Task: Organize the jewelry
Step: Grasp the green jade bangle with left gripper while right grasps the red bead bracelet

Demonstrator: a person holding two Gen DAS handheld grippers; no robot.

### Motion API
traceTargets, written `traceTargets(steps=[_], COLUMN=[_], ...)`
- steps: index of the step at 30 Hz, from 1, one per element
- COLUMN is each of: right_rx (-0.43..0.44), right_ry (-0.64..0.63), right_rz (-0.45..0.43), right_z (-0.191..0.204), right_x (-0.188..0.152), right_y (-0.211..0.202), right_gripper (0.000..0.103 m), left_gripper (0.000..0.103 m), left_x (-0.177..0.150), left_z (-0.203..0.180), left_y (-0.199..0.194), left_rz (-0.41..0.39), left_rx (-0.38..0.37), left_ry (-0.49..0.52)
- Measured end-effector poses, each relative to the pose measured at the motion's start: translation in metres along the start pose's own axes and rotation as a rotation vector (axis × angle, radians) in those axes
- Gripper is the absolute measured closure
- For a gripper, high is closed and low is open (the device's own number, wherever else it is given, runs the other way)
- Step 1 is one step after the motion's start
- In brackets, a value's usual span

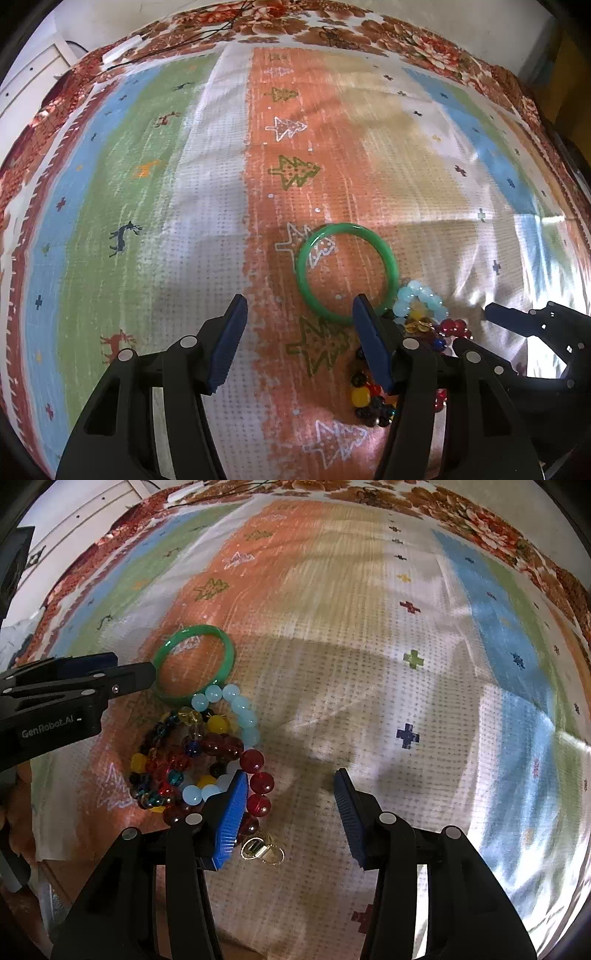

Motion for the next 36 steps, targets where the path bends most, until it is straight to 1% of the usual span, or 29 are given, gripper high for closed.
traceTargets(steps=[8, 13, 16, 18, 19, 20, 21, 22, 23, 26, 31, 36], right_rx=[-0.007, -0.019, -0.026, -0.042, -0.051, -0.053, -0.044, -0.032, -0.014, -0.002, 0.014, 0.016], right_ry=[0.0, -0.02, -0.029, -0.043, -0.051, -0.051, -0.047, -0.046, -0.046, -0.045, -0.037, -0.04], right_rz=[0.007, 0.008, 0.005, 0.002, -0.002, -0.006, -0.004, -0.001, 0.004, 0.001, -0.016, -0.057], right_z=[0.0, 0.002, 0.004, 0.005, 0.007, 0.007, 0.007, 0.009, 0.01, 0.007, 0.003, 0.003], right_x=[0.003, 0.003, 0.003, 0.002, 0.002, 0.002, 0.002, 0.002, 0.001, 0.0, 0.0, 0.003], right_y=[0.004, 0.006, 0.008, 0.008, 0.008, 0.007, 0.007, 0.007, 0.007, 0.005, -0.008, -0.028], right_gripper=[0.055, 0.055, 0.055, 0.058, 0.067, 0.075, 0.08, 0.089, 0.089, 0.089, 0.089, 0.089], left_gripper=[0.044, 0.044, 0.048, 0.054, 0.063, 0.075, 0.08, 0.087, 0.092, 0.096, 0.096, 0.096], left_x=[0.004, 0.004, 0.003, 0.003, 0.002, 0.001, 0.001, 0.0, 0.0, 0.0, -0.001, 0.0], left_z=[0.007, 0.006, 0.006, 0.007, 0.008, 0.008, 0.008, 0.007, 0.007, 0.009, 0.011, 0.01], left_y=[0.015, 0.022, 0.022, 0.021, 0.021, 0.021, 0.021, 0.021, 0.022, 0.019, 0.009, -0.01], left_rz=[0.017, 0.02, 0.018, 0.015, 0.015, 0.013, 0.013, 0.012, 0.012, 0.012, 0.011, -0.018], left_rx=[0.004, 0.031, 0.039, 0.032, 0.04, 0.055, 0.061, 0.068, 0.071, 0.074, 0.063, 0.055], left_ry=[-0.018, 0.026, 0.046, 0.051, 0.062, 0.075, 0.083, 0.099, 0.111, 0.1, 0.082, 0.068])
Point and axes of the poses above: each gripper's, at about its wrist camera, not at the fingertips, and y roughly the way its jaws point, z to its left, x to its top, the point moved 6 cm from there along y, roughly the way its jaws point, and after that the axes turned 8 degrees about -x, right-handed, at the moved point
